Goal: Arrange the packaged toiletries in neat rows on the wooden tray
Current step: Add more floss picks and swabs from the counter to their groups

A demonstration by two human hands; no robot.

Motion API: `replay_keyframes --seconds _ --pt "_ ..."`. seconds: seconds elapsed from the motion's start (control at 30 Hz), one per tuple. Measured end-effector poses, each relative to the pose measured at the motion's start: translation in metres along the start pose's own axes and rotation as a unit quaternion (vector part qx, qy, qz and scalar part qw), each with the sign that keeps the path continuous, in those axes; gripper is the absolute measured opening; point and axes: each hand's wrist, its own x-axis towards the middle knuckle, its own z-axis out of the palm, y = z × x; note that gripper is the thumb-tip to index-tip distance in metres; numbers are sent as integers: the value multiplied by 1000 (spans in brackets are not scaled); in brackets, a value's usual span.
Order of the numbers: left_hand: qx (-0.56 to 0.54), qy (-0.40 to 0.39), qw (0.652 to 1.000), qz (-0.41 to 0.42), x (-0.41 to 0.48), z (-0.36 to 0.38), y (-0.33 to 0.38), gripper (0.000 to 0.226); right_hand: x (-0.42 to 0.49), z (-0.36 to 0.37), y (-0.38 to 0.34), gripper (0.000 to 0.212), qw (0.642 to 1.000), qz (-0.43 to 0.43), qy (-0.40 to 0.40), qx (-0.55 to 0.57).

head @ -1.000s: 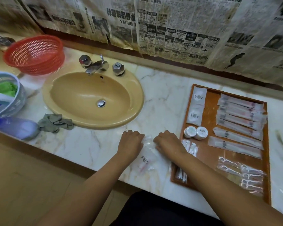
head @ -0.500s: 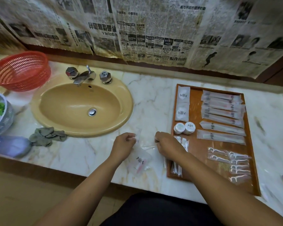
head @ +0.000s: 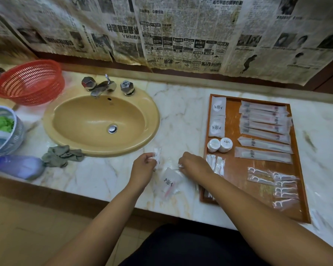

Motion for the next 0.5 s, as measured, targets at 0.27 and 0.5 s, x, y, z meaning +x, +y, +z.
replay_keyframes --seconds 0.27,0.5 --pt "-7 -24 999 26 -8 4 7 26 -36 -22 14 10 949 106 55 291" --pt "3 -90 995 38 -12 45 24 14 -86 -28 39 7 880 204 84 420"
